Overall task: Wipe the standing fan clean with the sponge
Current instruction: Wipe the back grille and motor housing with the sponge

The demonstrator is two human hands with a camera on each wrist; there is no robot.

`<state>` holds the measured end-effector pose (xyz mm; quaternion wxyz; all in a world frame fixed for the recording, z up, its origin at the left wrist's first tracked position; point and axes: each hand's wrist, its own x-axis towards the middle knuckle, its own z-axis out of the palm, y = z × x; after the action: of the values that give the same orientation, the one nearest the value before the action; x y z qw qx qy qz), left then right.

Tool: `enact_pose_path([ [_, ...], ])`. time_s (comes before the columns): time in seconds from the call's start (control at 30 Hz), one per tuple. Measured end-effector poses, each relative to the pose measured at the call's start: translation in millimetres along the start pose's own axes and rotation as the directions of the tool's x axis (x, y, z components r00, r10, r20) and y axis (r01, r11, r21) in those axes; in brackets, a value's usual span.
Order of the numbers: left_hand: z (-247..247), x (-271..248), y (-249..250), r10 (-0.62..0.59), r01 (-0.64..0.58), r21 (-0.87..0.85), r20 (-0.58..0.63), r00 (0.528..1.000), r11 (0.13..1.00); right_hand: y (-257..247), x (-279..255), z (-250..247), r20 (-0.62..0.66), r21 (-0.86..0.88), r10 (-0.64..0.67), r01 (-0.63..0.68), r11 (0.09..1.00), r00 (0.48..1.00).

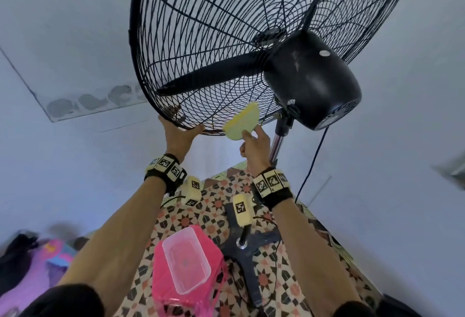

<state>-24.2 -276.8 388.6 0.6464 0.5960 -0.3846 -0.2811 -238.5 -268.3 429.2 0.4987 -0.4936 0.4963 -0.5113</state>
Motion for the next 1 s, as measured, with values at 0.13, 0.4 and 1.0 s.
enact_pose_path([
  [0.13,4.6,5.3,0.4,-0.049,0.05,0.026,-0.023,0.999,0.998,-2.9,-15.7,-5.6,0.237,0.074,-0.105,0.09,0.993,0.966],
  [0.4,9.1,-5.7,8.6,-0.063,0.065,0.023,-0.062,0.996,0.998,5.7,-4.6,-7.2,0.045,-0.035,-0.017,0.019,0.999,0.999],
  [1.0,7.6,-9.3,6.5,-0.109,0.11,0.034,-0.03,0.994,0.993,-7.7,-10.0,-32.6,0.212,-0.096,-0.096,0.118,0.988,0.973],
])
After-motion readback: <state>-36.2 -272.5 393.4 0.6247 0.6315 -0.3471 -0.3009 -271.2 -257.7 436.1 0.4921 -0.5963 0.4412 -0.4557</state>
